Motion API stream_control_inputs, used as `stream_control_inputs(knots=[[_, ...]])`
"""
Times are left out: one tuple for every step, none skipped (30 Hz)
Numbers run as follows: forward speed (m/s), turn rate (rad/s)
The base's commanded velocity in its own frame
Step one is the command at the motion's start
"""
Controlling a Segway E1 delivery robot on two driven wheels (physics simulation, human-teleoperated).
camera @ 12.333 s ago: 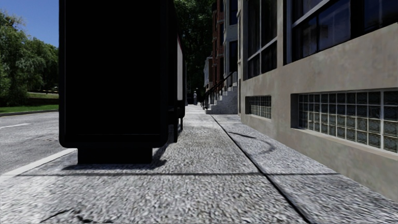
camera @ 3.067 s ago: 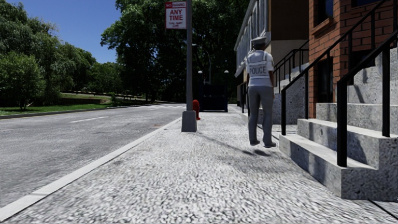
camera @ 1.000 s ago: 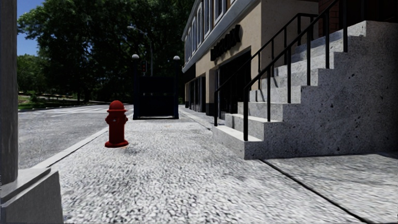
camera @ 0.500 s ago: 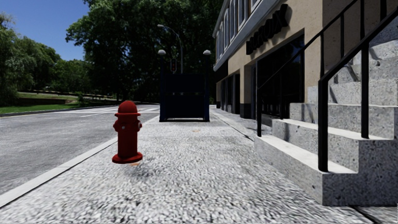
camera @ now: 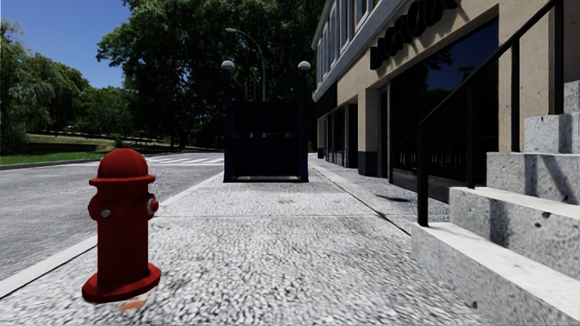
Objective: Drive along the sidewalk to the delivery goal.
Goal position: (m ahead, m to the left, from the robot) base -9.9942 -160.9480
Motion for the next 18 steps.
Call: stream_control_inputs(knots=[[2.0, 0.0], [2.0, 0.0], [2.0, 0.0], [2.0, 0.0], [2.0, 0.0], [2.0, 0.0], [2.0, 0.0], [2.0, 0.0], [2.0, 0.0], [2.0, 0.0], [2.0, 0.0], [2.0, 0.0], [2.0, 0.0], [2.0, 0.0], [2.0, 0.0], [2.0, 0.0], [2.0, 0.0], [2.0, -0.12]])
